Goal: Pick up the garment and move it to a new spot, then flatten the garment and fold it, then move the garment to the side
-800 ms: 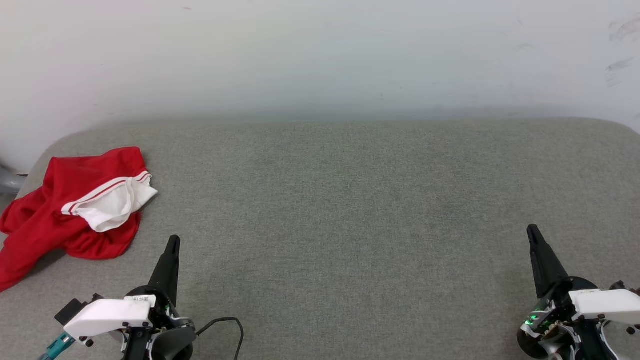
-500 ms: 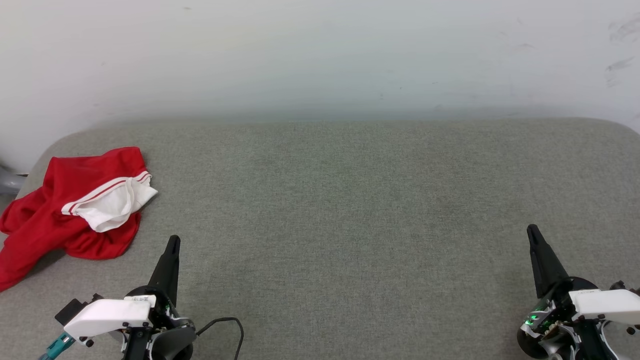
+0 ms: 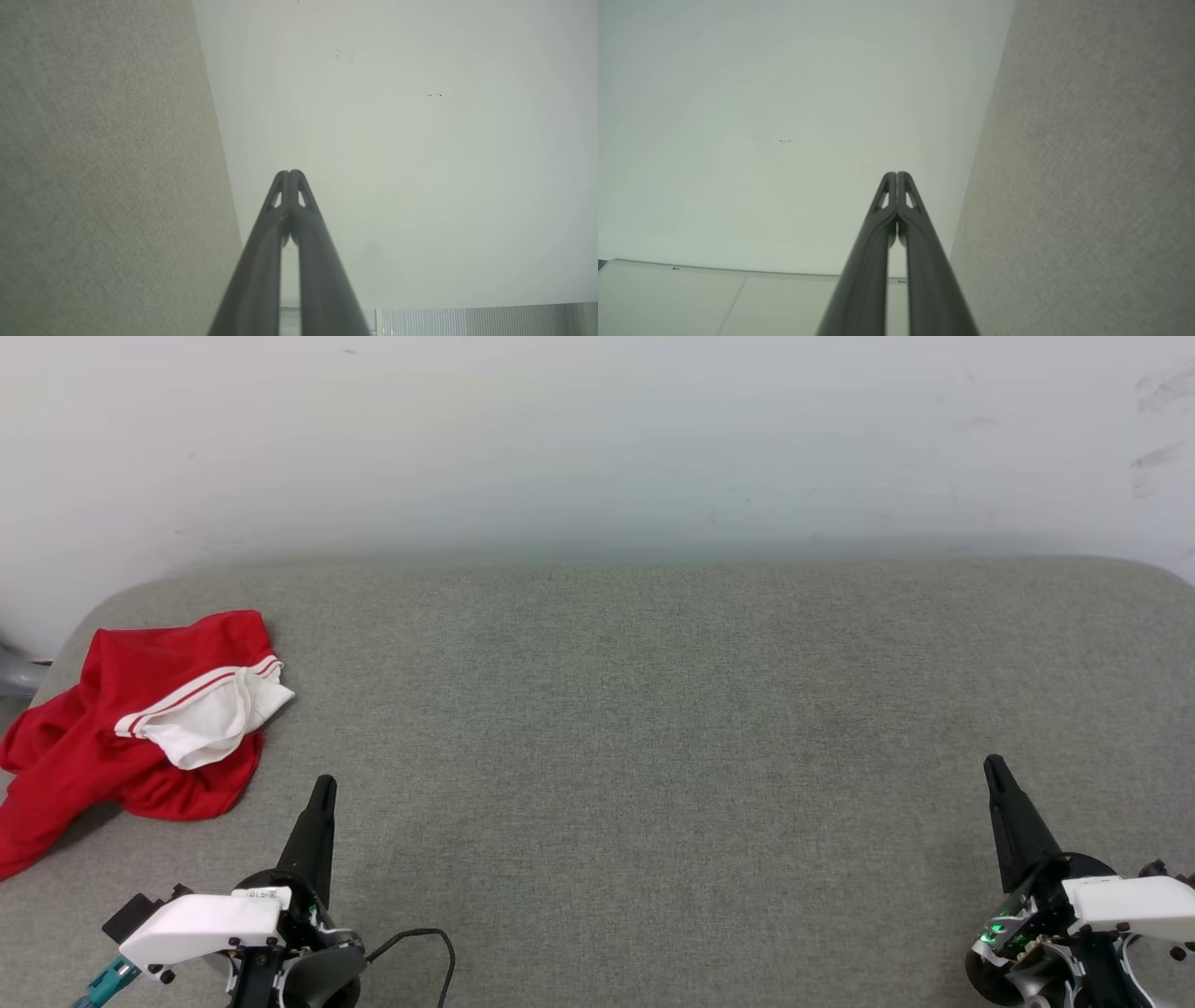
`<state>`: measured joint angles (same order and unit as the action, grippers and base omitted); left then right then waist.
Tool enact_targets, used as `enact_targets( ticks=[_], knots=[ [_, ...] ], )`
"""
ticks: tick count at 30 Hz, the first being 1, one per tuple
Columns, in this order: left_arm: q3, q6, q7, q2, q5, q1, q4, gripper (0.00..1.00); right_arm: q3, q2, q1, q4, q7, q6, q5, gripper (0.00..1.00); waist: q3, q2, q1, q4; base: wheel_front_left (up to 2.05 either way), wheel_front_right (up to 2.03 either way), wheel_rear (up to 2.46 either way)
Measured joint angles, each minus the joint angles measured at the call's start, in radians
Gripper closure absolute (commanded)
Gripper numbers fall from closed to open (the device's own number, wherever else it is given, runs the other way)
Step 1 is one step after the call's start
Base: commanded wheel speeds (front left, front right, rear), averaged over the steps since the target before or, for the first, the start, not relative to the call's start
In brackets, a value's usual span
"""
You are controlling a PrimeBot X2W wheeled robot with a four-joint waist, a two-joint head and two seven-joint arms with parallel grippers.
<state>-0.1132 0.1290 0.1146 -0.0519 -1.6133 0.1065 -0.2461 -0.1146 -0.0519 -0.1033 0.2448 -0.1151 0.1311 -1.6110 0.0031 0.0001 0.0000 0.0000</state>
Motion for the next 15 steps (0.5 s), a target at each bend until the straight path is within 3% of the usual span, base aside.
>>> enact_targets(
  ticks=[11, 12, 15],
  knots=[
    [0.000, 0.000, 0.000, 0.000, 0.000, 0.000, 0.000, 1.00, 0.000, 0.000, 0.000, 0.000, 0.000, 0.000, 0.000, 1.00, 0.000, 0.0000, 0.0000, 0.000, 0.00, 0.00, 0.00],
    [0.000, 0.000, 0.000, 0.000, 0.000, -0.001, -0.003, 0.00, 0.001, 0.000, 0.002, 0.003, 0.000, 0.000, 0.000, 0.00, 0.000, 0.0000, 0.0000, 0.000, 0.00, 0.00, 0.00],
    [0.005, -0.001, -0.002, 0.003, 0.000, -0.024, -0.030, 0.00, 0.001, 0.000, 0.026, 0.029, 0.000, 0.000, 0.000, 0.00, 0.000, 0.0000, 0.0000, 0.000, 0.00, 0.00, 0.00]
  ],
)
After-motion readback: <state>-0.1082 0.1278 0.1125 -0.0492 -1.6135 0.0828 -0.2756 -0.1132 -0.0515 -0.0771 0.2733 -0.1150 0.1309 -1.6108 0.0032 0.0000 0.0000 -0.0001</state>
